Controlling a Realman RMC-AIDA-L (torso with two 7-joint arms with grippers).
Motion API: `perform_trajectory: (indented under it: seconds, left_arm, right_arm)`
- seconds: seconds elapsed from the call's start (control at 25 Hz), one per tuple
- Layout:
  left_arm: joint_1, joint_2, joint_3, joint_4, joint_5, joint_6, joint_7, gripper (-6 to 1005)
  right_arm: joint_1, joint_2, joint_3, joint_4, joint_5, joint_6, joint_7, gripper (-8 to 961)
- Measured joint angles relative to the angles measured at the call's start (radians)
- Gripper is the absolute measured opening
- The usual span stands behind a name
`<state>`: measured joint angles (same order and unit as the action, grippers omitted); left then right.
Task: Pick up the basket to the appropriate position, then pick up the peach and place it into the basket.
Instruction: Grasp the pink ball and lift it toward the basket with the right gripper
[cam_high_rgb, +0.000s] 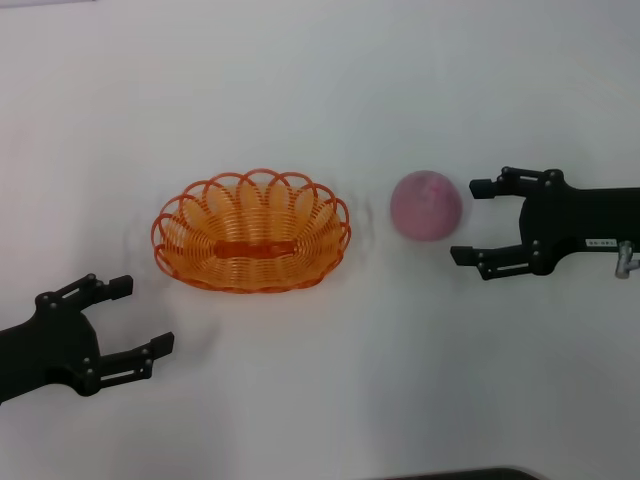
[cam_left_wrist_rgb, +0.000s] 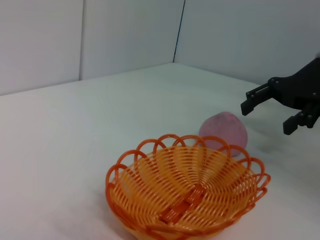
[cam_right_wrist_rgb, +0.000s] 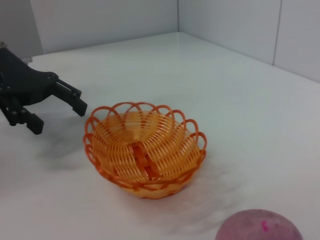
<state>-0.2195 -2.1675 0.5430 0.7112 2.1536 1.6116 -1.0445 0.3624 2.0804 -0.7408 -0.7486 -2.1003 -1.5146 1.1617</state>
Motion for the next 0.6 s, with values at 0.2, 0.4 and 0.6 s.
perform_trajectory:
  seconds: [0.2, 0.4, 0.6]
  left_arm:
    - [0.000, 0.000, 0.000, -0.002, 0.000, 0.002, 0.000, 902]
    - [0.000, 0.001, 0.001, -0.003, 0.000, 0.002, 0.000, 902]
    - [0.000, 0.002, 0.003, -0.003, 0.000, 0.008, -0.002, 902]
  right_arm:
    - [0.008, -0.001, -0.002, -0.031, -0.008, -0.005, 0.092, 951]
    - [0.041, -0.002, -0.006, -0.161, -0.075, -0.078, 0.311, 951]
    - [0.115, -0.007, -0.005, -0.278, -0.196, -0.157, 0.548, 950]
